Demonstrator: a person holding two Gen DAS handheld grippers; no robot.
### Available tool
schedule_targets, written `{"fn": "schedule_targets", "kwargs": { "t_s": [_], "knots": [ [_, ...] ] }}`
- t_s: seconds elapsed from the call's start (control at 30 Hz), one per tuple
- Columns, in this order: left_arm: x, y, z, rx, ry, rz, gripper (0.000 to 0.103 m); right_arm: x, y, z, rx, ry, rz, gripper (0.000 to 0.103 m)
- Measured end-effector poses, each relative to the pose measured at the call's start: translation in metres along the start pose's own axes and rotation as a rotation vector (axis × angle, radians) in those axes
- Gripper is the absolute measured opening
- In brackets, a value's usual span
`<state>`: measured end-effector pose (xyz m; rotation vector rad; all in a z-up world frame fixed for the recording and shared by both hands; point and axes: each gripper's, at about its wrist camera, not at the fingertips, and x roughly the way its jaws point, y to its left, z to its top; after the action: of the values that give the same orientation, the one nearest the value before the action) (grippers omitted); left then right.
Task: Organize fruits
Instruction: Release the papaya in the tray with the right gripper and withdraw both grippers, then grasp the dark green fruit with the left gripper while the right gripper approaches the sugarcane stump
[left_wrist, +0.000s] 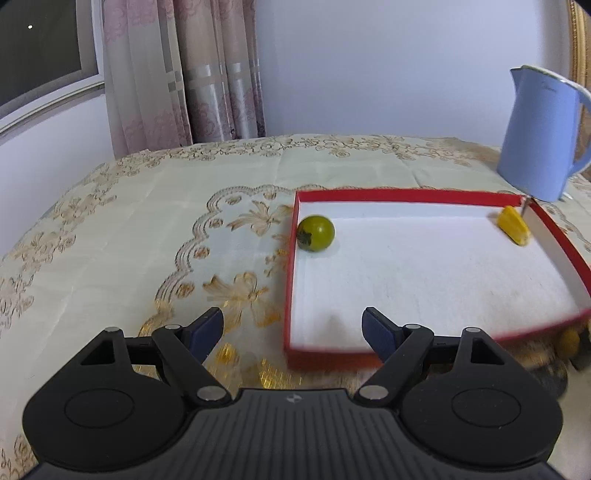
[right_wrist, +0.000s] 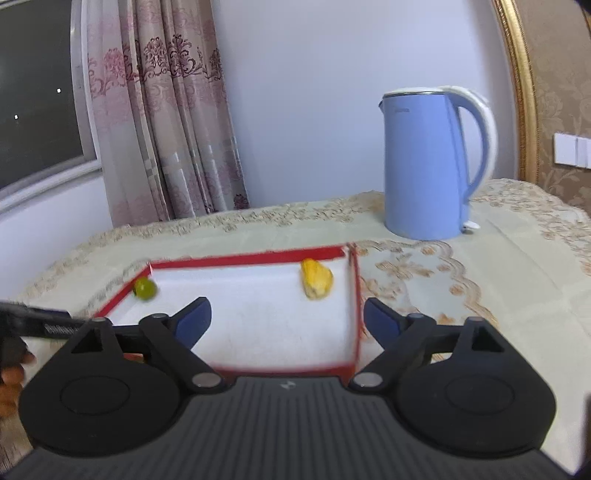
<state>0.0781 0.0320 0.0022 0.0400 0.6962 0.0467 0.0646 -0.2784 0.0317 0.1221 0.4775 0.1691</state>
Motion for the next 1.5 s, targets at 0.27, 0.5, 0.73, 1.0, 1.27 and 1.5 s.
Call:
{"fn": "schedule_targets", "kwargs": {
  "t_s": [0.27, 0.5, 0.73, 1.0, 1.27, 1.5],
  "knots": [
    [-0.04, 0.015, -0.03, 0.042, -0.075, -0.061, 0.084, -0.019, 0.0, -0.037, 0.002, -0.005, -0.009, 0.09],
    [-0.04, -0.009, -0.045, 0.187, -0.141, 0.039, 0.084, -0.016, 0.001, -0.045, 0.017, 0.007, 0.007, 0.092],
    [-0.035, -0.015, -0.047, 0.232, -0.125, -0.074, 0.084, -0.018, -0.001, -0.046, 0.025, 0.0, 0.001, 0.095],
    [-0.024, -0.025, -0.051, 0.257, -0.091, -0.135, 0.078, -0.018, 0.0, -0.047, 0.027, -0.002, -0.005, 0.098],
    [-0.016, -0.025, -0.047, 0.208, -0.02, -0.258, 0.036, -0.016, -0.002, -0.048, 0.04, 0.007, -0.022, 0.098],
    [-0.016, -0.022, -0.049, 0.176, -0.026, -0.294, 0.03, -0.015, 0.0, -0.048, 0.03, 0.013, -0.029, 0.099]
  ]
}}
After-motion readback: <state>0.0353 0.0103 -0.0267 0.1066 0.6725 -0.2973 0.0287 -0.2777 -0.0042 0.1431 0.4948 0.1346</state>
